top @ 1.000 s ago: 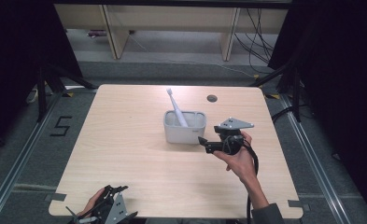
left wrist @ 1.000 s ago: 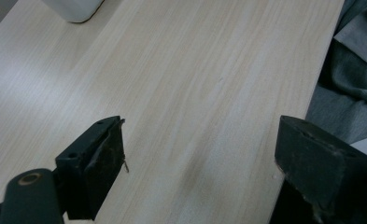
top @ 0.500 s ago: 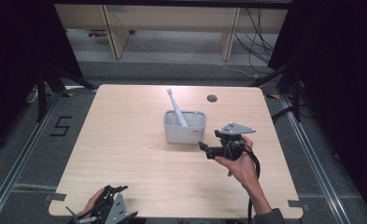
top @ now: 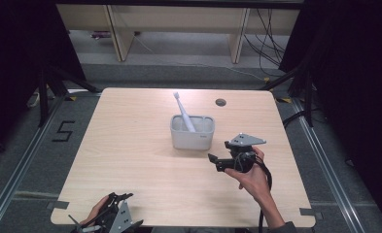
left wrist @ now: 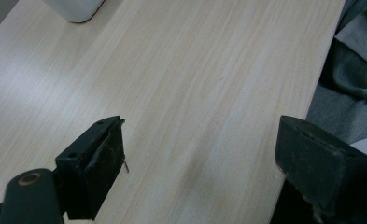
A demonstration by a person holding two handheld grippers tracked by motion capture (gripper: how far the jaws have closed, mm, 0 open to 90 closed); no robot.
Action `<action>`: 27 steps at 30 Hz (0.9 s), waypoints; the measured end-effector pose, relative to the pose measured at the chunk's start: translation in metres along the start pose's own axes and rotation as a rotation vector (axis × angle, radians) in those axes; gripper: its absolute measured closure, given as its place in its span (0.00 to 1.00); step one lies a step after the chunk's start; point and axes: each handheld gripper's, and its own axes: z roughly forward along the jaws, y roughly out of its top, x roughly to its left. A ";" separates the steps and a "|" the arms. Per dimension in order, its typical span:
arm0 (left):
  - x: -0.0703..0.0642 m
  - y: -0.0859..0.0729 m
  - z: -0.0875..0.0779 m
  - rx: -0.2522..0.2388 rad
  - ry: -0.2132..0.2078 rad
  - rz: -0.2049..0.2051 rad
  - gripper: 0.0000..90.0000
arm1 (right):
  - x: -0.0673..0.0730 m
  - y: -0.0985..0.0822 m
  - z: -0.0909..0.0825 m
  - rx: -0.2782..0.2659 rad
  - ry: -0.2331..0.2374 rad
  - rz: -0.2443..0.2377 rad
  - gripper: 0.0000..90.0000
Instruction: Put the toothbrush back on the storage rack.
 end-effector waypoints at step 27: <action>0.000 0.000 0.000 -0.007 0.010 -0.007 0.17 | 0.012 -0.038 0.002 0.046 0.021 0.005 0.23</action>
